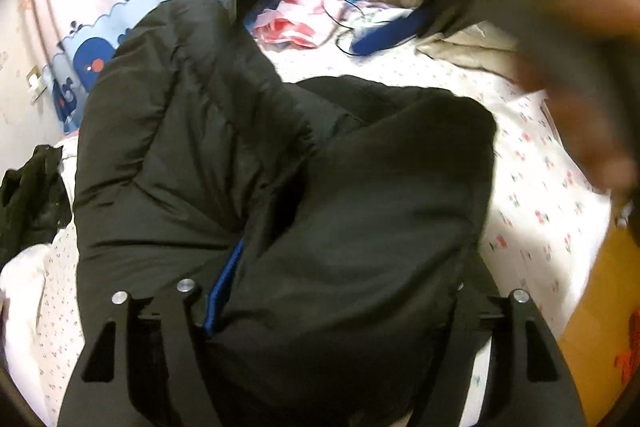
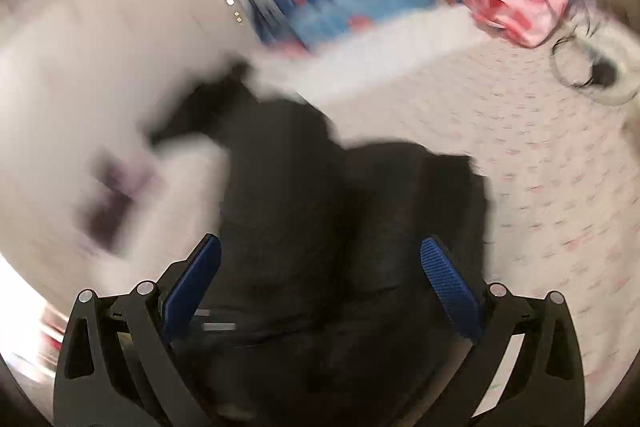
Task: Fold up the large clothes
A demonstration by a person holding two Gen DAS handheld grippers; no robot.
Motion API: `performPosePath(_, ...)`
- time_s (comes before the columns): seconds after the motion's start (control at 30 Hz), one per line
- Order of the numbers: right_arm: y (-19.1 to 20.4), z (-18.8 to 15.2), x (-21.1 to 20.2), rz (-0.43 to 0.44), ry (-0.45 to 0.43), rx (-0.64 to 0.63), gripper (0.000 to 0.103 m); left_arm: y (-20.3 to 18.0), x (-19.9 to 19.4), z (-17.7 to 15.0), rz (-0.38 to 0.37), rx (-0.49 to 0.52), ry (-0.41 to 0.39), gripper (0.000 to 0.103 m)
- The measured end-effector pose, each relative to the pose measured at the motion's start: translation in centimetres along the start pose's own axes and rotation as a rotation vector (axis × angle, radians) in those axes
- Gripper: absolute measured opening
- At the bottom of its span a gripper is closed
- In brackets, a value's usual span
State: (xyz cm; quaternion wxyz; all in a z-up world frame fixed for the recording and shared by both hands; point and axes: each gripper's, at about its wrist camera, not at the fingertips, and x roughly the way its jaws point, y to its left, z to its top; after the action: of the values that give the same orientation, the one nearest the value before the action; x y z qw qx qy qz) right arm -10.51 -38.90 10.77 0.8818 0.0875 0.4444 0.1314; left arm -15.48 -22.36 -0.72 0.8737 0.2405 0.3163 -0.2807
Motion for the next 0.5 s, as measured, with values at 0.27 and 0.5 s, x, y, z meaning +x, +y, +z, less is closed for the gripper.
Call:
performPosePath(0.27, -1.3, -5.7, 4.1, -0.095, 0.105, 0.097, 0.097, 12.2, -5.4, -2.3, -0.410, -0.535, -0.079, 0.084)
performPosePath(0.5, -2.5, -7.8, 5.1, 0.028, 0.065, 0.265, 0.097, 22.9, 6.0, -7.7, -0.416, -1.019, 0.116, 0.095)
